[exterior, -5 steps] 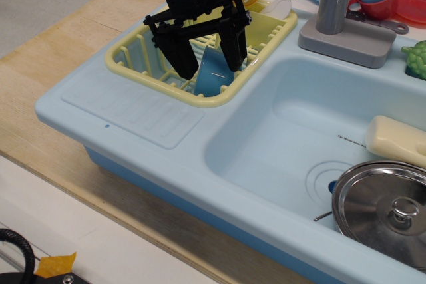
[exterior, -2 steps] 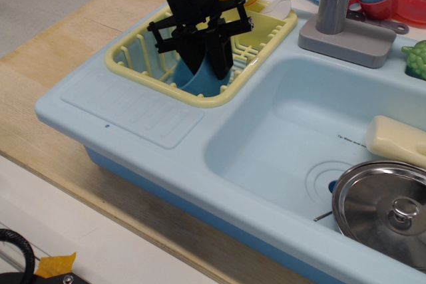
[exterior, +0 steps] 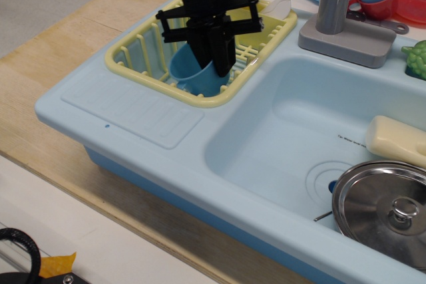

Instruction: Flip cup upright

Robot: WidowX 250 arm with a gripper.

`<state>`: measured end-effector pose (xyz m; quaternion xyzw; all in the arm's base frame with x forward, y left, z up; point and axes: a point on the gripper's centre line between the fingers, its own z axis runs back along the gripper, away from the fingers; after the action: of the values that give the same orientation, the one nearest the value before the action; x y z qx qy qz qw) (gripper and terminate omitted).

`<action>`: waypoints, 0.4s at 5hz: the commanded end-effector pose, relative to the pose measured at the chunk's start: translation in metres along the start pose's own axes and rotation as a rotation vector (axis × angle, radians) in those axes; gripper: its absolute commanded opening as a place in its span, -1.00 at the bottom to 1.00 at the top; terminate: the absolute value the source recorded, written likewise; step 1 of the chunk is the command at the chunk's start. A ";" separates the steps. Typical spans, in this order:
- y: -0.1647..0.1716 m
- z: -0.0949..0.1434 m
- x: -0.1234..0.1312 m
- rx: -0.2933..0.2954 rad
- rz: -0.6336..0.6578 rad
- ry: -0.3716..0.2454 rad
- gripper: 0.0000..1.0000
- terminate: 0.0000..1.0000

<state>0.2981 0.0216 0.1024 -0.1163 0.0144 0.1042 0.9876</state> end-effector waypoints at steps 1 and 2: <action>-0.007 0.017 0.009 0.118 -0.043 0.006 -1.00 -1.00; -0.004 0.008 0.011 0.179 -0.030 0.074 -1.00 -1.00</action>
<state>0.3061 0.0244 0.0949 -0.0280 0.0918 0.0798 0.9922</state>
